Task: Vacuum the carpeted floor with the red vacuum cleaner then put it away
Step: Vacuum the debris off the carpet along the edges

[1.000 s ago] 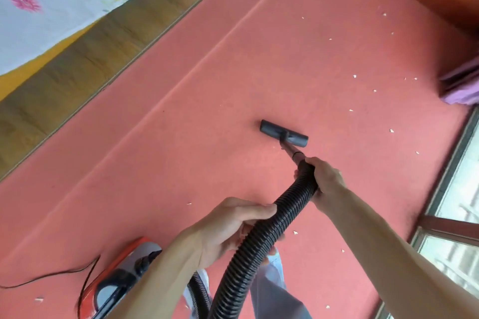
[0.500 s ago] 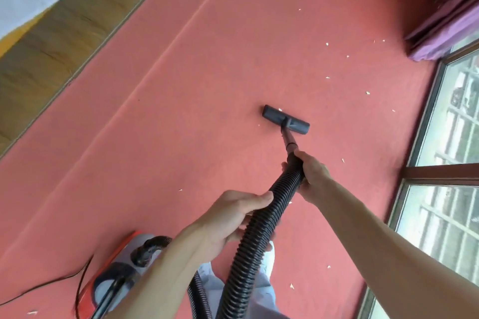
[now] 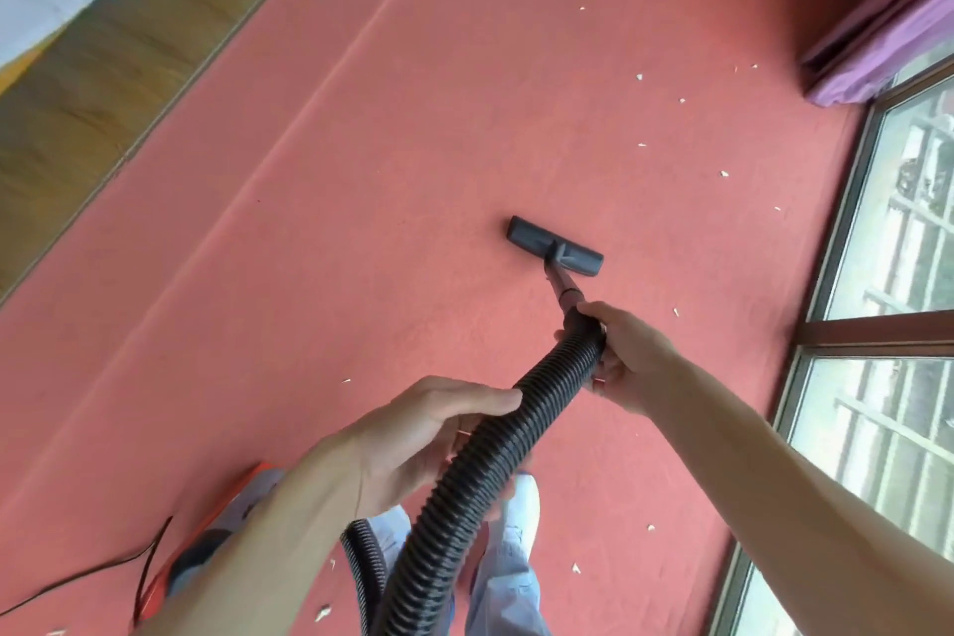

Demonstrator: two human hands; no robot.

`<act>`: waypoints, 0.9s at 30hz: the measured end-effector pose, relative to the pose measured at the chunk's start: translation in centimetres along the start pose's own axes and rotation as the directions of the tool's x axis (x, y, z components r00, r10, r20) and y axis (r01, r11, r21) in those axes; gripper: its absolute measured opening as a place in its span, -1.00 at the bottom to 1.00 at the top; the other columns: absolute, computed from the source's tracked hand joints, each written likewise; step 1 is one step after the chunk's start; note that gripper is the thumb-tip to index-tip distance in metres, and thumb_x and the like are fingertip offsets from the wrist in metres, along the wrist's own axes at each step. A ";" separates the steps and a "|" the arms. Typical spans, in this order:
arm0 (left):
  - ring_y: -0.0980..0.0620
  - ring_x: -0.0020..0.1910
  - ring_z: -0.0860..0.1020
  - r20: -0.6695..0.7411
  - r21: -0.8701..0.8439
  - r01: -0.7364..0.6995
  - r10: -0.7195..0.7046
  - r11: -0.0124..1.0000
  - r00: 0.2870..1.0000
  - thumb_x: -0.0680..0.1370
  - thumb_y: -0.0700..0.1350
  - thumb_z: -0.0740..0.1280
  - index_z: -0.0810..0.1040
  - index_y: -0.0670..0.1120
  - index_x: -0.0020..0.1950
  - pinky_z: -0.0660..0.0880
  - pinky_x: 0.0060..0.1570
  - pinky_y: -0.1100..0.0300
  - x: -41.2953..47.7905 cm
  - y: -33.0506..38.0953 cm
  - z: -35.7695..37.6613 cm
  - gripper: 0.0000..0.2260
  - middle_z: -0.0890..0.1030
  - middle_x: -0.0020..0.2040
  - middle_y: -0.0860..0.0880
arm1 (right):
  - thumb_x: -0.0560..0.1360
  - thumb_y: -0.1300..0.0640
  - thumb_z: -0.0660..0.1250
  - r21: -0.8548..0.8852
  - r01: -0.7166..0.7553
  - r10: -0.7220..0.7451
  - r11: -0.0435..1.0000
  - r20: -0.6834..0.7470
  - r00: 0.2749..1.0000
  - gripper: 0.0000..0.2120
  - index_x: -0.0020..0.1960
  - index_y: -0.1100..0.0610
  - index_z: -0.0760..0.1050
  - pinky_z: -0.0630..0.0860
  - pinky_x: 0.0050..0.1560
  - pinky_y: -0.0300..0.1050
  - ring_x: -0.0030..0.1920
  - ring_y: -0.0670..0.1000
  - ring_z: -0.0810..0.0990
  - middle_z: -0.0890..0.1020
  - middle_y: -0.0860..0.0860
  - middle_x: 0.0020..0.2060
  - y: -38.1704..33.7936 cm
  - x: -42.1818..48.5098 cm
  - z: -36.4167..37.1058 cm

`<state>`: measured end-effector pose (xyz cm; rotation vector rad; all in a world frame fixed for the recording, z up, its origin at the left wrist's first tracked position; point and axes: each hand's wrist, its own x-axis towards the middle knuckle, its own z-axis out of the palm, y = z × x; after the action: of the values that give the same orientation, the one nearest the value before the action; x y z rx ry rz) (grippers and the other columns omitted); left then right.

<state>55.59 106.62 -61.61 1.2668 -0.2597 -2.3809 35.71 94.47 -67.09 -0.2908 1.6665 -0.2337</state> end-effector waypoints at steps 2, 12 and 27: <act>-0.15 -0.24 0.62 0.057 -0.002 0.009 -0.009 1.000 0.998 0.48 0.01 0.47 0.57 -0.33 0.23 0.61 -0.28 0.05 -0.9 0.4 -0.9 -0.51 0.64 -0.01 -0.28 | 0.50 0.03 0.39 -0.011 0.006 -0.006 1.000 -0.025 1.000 -0.73 0.02 0.23 0.51 0.48 -0.28 -0.15 -0.32 0.04 0.51 0.59 0.20 -0.11 0.4 -0.8 0.1; -0.19 -0.18 0.63 -0.190 -0.013 -0.145 0.140 0.989 0.972 0.51 -0.03 0.44 0.66 -0.30 0.09 0.62 -0.09 -0.13 2.5 0.7 1.7 -0.66 0.64 0.05 -0.38 | 0.53 0.02 0.39 0.117 0.076 -0.068 0.990 -0.068 0.995 -0.62 0.23 0.22 0.48 0.58 -0.23 -0.10 -0.24 0.05 0.64 0.70 0.18 0.02 -2.1 2.1 1.8; -0.16 -0.25 0.64 0.150 -0.077 -0.023 0.035 0.997 0.988 0.45 -0.01 0.47 0.49 -0.34 0.23 0.61 -0.27 0.04 -3.6 -0.8 -3.4 -0.49 0.63 -0.06 -0.26 | 0.49 0.02 0.41 -0.185 0.064 -0.071 0.981 -0.035 0.997 -0.64 0.11 0.30 0.52 0.40 -0.52 -0.25 -0.50 -0.01 0.47 0.55 0.13 -0.35 1.0 -2.0 5.2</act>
<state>59.95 109.06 -61.16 1.0439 -0.2303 -2.4412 40.99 96.18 -66.11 -0.4845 1.7237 -0.1373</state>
